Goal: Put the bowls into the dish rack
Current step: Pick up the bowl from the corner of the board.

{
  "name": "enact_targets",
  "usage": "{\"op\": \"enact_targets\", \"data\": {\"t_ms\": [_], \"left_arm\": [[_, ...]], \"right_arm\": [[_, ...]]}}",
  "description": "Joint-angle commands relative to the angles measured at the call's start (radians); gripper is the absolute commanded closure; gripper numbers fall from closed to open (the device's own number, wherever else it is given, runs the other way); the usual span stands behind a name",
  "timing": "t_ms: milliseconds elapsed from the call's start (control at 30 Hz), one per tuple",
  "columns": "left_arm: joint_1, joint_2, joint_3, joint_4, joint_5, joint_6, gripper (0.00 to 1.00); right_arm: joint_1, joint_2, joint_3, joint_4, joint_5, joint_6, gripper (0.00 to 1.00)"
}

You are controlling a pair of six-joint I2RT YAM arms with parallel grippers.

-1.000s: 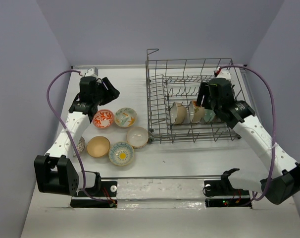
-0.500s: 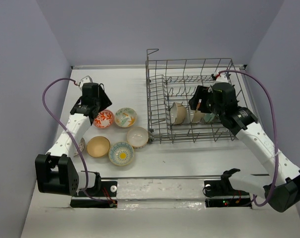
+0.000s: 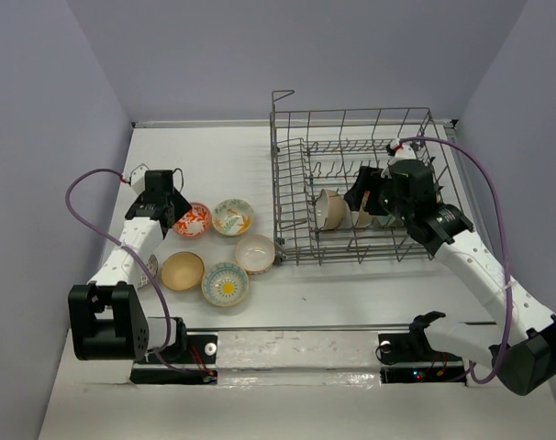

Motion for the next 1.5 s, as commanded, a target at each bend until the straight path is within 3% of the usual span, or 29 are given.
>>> {"op": "enact_targets", "data": {"t_ms": [0, 567, 800, 833, 1100, 1467], "left_arm": [[0.045, -0.021, -0.038, 0.021, -0.006, -0.035, 0.33], [0.085, 0.075, -0.113, 0.109, 0.100, -0.097, 0.37], [0.085, 0.103, -0.124, 0.141, 0.120, -0.112, 0.53], [0.085, 0.107, -0.124, 0.144, 0.122, -0.109, 0.61], [0.093, 0.112, -0.087, 0.141, 0.131, -0.097, 0.99], [0.101, -0.017, 0.121, 0.018, 0.131, -0.006, 1.00]], "right_arm": [[-0.005, -0.022, -0.002, 0.070, -0.024, -0.014, 0.25], [-0.005, -0.007, -0.014, 0.078, -0.032, -0.022, 0.24], [-0.005, -0.010, -0.016, 0.078, -0.032, -0.024, 0.23], [-0.005, -0.010, -0.016, 0.078, -0.032, -0.025, 0.23], [-0.005, -0.002, -0.013, 0.078, -0.033, -0.024, 0.23], [-0.005, 0.042, 0.061, 0.074, -0.070, -0.008, 0.23]]}}
